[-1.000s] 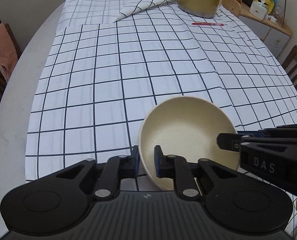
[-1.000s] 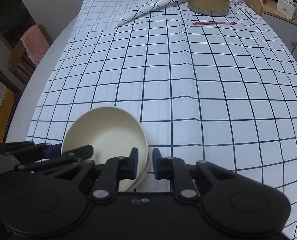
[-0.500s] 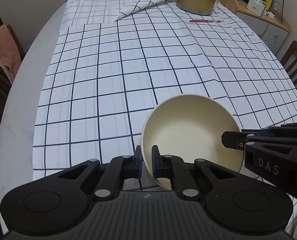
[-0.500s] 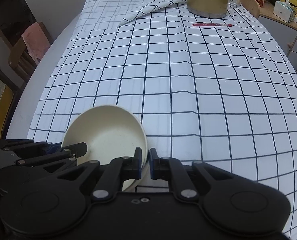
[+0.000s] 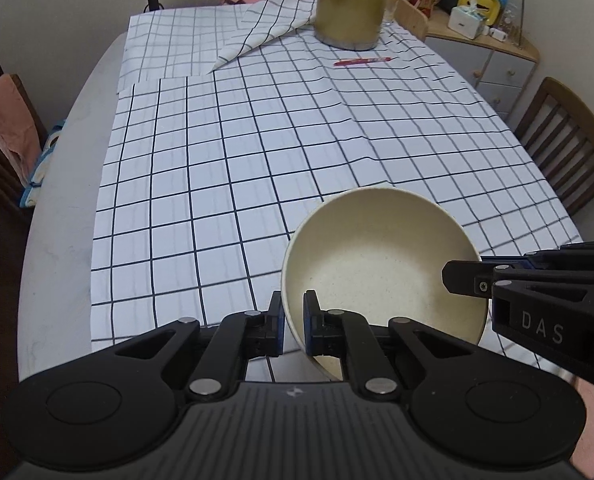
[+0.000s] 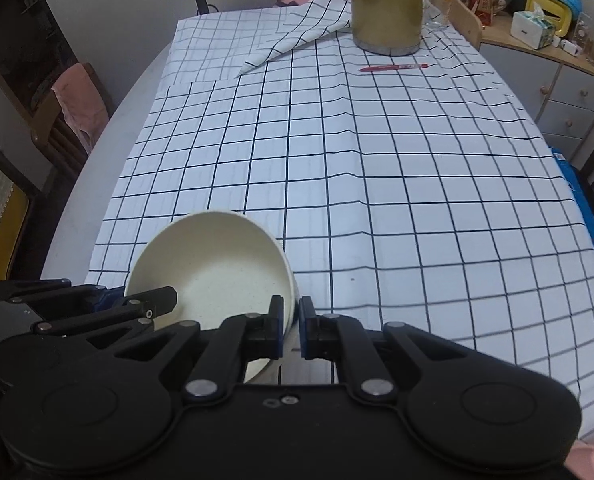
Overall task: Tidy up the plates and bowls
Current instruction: 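Lift the cream bowl with both grippers and carry it to the steel bowl, then lower the cream bowl into the pink-handled pot with both grippers, then open both grippers and close them on the steel bowl rim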
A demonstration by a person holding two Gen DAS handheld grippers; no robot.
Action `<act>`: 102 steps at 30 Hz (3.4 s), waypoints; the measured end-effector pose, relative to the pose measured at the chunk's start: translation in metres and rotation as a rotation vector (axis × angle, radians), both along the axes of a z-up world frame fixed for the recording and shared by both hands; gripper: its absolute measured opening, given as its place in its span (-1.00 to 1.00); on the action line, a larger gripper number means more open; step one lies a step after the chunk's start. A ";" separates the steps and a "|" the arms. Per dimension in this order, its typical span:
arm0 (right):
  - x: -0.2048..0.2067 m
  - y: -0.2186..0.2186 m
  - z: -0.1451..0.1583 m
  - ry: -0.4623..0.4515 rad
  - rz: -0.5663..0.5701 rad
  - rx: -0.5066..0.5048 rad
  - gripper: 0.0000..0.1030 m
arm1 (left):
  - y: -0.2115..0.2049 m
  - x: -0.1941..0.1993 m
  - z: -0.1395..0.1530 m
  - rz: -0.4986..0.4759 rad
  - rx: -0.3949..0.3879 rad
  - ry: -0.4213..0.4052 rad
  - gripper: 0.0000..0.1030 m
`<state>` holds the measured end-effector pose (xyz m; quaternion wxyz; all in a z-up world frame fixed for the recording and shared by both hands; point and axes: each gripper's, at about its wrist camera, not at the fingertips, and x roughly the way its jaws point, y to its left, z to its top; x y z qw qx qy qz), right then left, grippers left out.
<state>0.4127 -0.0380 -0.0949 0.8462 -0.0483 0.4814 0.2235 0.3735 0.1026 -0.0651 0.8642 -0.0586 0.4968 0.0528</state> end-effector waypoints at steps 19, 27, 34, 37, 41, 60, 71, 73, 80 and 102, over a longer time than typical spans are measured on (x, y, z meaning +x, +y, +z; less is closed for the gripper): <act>-0.125 -0.062 0.044 -0.034 -0.090 0.046 -0.83 | -0.060 -0.117 0.050 -0.168 0.017 -0.040 -0.83; -0.172 -0.094 0.028 0.003 -0.128 0.066 -0.83 | -0.089 -0.161 0.038 -0.246 0.042 -0.032 -0.83; -0.206 -0.116 0.005 0.036 -0.171 0.068 -0.83 | -0.111 -0.186 0.017 -0.294 0.035 -0.023 -0.83; -0.217 -0.123 -0.004 0.043 -0.187 0.064 -0.83 | -0.116 -0.195 0.009 -0.313 0.039 -0.029 -0.83; -0.229 -0.127 -0.014 0.037 -0.193 0.057 -0.84 | -0.121 -0.203 -0.001 -0.330 0.042 -0.042 -0.83; -0.252 -0.122 -0.033 -0.046 -0.166 -0.056 -0.83 | -0.136 -0.216 -0.027 -0.387 0.101 -0.071 -0.84; -0.250 -0.127 -0.037 -0.028 -0.206 -0.058 -0.64 | -0.130 -0.213 -0.027 -0.388 0.052 -0.047 -0.83; -0.250 -0.129 -0.038 -0.022 -0.209 -0.050 -0.64 | -0.128 -0.212 -0.027 -0.384 0.043 -0.043 -0.82; -0.254 -0.130 -0.035 -0.019 -0.205 -0.024 -0.42 | -0.116 -0.213 -0.027 -0.367 0.011 -0.022 -0.79; -0.270 -0.137 -0.010 -0.078 -0.182 0.064 -0.07 | -0.088 -0.230 -0.001 -0.337 -0.083 -0.106 -0.75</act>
